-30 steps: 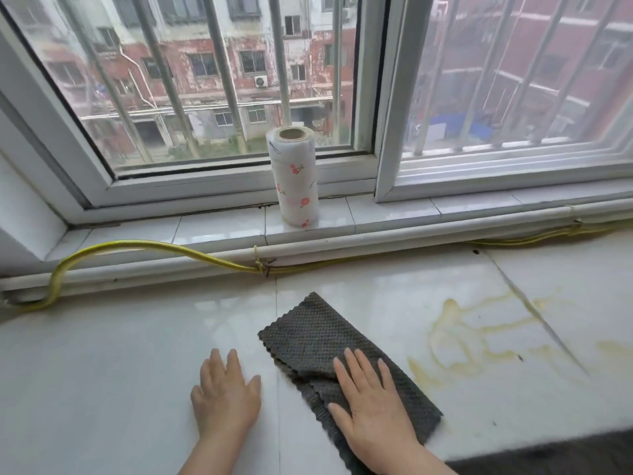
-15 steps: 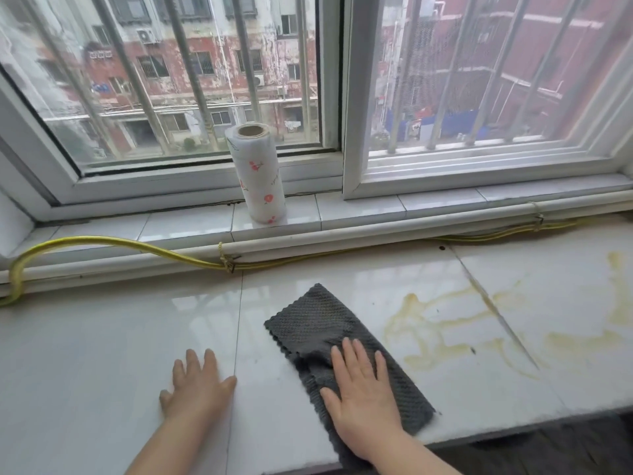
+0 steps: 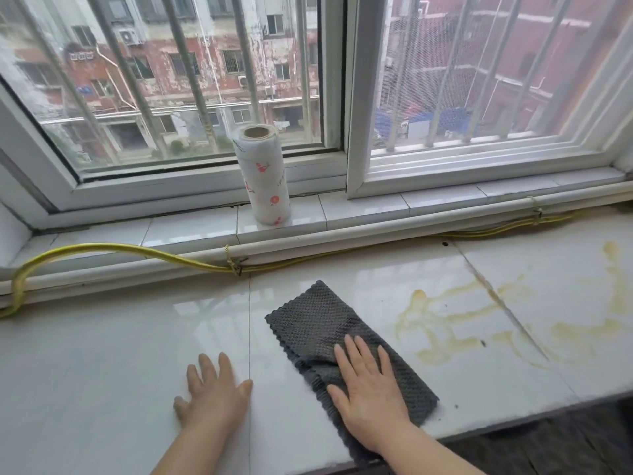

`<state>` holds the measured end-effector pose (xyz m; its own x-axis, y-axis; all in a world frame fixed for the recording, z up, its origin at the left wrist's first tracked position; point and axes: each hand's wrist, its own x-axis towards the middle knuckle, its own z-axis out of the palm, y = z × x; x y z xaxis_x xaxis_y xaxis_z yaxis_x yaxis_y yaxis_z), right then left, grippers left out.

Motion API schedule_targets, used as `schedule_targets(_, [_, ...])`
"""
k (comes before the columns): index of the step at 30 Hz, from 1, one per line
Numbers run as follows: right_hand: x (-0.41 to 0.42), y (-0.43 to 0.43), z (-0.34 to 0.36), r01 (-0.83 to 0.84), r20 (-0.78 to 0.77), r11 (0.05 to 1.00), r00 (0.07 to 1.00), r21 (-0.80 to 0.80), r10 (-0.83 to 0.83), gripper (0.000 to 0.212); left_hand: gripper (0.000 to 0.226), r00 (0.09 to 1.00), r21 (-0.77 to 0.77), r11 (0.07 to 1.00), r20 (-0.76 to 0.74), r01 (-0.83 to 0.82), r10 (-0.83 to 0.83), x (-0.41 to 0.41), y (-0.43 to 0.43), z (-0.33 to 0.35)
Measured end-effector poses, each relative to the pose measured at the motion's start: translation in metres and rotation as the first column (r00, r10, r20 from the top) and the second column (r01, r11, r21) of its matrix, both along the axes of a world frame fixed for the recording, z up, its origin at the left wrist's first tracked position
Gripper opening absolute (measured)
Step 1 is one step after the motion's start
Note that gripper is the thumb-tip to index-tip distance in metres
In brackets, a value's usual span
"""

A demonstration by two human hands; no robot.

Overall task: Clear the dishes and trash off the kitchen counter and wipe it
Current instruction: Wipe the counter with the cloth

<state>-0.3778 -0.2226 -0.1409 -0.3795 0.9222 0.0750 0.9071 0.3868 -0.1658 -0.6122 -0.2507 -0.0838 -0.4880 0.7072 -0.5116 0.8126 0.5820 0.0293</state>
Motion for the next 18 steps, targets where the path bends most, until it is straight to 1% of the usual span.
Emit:
schedule_targets(2, [-0.012, -0.009, -0.002, 0.02, -0.013, 0.999, 1.0, 0.035, -0.02, 0.061, 0.069, 1.0, -0.006, 1.0, -0.008, 0.006, -0.006, 0.0, 0.001, -0.001])
schedule_targets(4, [-0.022, -0.019, -0.001, 0.004, -0.05, 0.997, 0.999, 0.08, 0.0, 0.058, 0.069, 1.0, -0.013, 1.0, -0.004, 0.018, -0.018, -0.002, 0.002, -0.002])
schedule_targets(7, [-0.024, -0.023, 0.005, -0.002, -0.137, 0.994, 0.99, 0.112, 0.017, 0.039, 0.07, 1.0, -0.01, 1.0, 0.01, 0.026, -0.026, -0.003, 0.001, -0.001])
schedule_targets(8, [-0.023, -0.022, 0.007, 0.016, -0.18, 0.994, 0.984, 0.108, 0.004, 0.03, 0.07, 1.0, -0.009, 1.0, 0.016, 0.021, -0.02, -0.004, 0.001, -0.002])
schedule_targets(9, [-0.022, -0.021, 0.013, 0.056, -0.253, 0.996, 0.967, 0.075, -0.036, 0.022, 0.07, 1.0, -0.002, 1.0, 0.017, 0.023, -0.023, -0.004, 0.001, -0.002])
schedule_targets(10, [-0.023, -0.018, 0.021, 0.107, -0.374, 0.994, 0.922, -0.003, -0.1, 0.016, 0.069, 1.0, 0.001, 1.0, 0.017, 0.011, -0.011, -0.006, 0.0, -0.003])
schedule_targets(11, [-0.022, -0.016, 0.032, 0.181, -0.505, 0.975, 0.835, -0.126, -0.22, 0.013, 0.069, 1.0, 0.012, 1.0, 0.017, 0.015, -0.015, -0.005, 0.0, -0.002])
schedule_targets(12, [-0.021, -0.015, 0.047, 0.21, -0.62, 0.932, 0.701, -0.295, -0.354, 0.014, 0.069, 1.0, 0.026, 1.0, 0.021, 0.01, -0.011, -0.005, 0.0, -0.002])
schedule_targets(13, [-0.018, -0.014, 0.058, 0.207, -0.695, 0.868, 0.529, -0.451, -0.487, 0.016, 0.068, 1.0, 0.037, 0.999, 0.022, 0.009, -0.01, -0.005, -0.001, -0.002])
schedule_targets(14, [-0.013, -0.014, 0.066, 0.19, -0.732, 0.817, 0.368, -0.545, -0.574, 0.016, 0.068, 1.0, 0.048, 0.999, 0.027, 0.009, -0.01, -0.005, 0.0, -0.001])
schedule_targets(16, [0.001, -0.015, 0.079, 0.151, -0.75, 0.759, 0.122, -0.633, -0.65, 0.018, 0.068, 0.999, 0.051, 0.999, 0.033, 0.002, -0.004, -0.005, 0.0, 0.0])
schedule_targets(17, [0.007, -0.016, 0.087, 0.128, -0.747, 0.744, 0.034, -0.656, -0.664, 0.018, 0.068, 0.999, 0.055, 0.998, 0.033, -0.012, 0.01, -0.005, 0.0, 0.001])
schedule_targets(18, [0.015, -0.018, 0.095, 0.113, -0.745, 0.738, -0.03, -0.665, -0.666, 0.017, 0.065, 0.999, 0.066, 0.997, 0.028, -0.027, 0.026, -0.004, 0.001, 0.003])
